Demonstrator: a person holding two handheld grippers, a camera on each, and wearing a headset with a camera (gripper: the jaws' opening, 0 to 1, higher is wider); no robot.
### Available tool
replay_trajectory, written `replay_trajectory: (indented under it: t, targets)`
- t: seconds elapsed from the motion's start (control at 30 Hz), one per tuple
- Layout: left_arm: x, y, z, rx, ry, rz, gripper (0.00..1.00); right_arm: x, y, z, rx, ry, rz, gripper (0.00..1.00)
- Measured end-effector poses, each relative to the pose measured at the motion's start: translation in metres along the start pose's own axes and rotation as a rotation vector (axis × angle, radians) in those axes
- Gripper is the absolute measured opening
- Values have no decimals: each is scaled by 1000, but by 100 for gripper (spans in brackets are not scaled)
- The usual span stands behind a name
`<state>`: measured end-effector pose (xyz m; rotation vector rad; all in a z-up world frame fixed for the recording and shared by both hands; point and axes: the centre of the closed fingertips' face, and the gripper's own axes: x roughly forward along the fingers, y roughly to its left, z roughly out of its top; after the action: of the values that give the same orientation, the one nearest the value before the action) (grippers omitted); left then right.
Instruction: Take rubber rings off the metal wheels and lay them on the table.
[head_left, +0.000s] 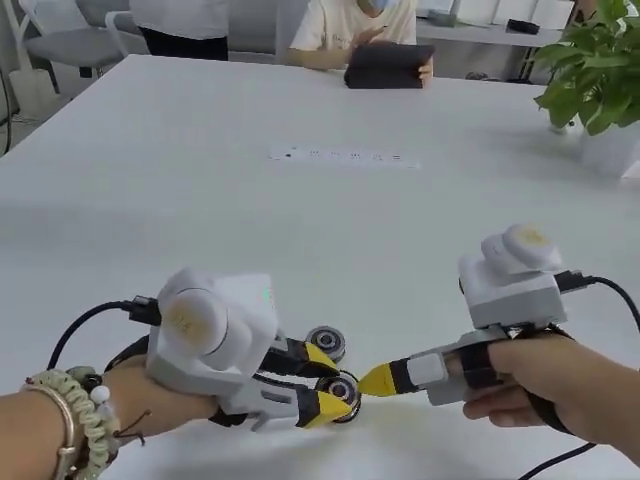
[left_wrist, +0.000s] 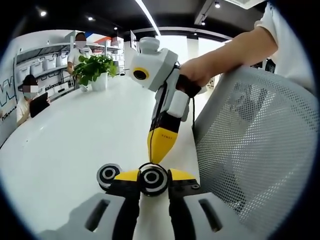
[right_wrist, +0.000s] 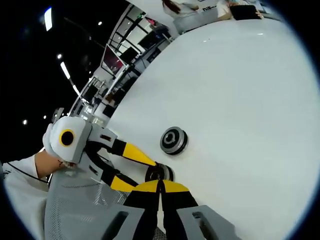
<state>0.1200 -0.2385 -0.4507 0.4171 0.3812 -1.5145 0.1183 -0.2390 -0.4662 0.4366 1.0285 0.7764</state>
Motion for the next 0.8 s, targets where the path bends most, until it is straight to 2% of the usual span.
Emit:
replay_trajectory:
  t: [0.1,0.17,0.3,0.4,0.6,0.67,0.8]
  targets:
    - [-2,2,9,-8,-23,0,18,-1,-1,0,-4,0,-4,0]
    - [-4,3,13,9,-33,1,20,-1,-2,0,-7,3,-6,0]
    - [-6,-1,15,11,-27,-24,30,-2,-3,1,-14,3,-6,0]
    - [-9,-4,14,49,-9,-40,34,-2,-2,2,-18,-1,-3,0]
    - [-20,-5,24,47,-19,-62,46,-4,4,5,-23,-15,9,0]
    - [-23,-12,21,25,16,-101,52,-4,5,6,-27,-20,11,0]
    - [-32,-14,22,56,39,-110,57,-6,8,8,-27,-31,16,0]
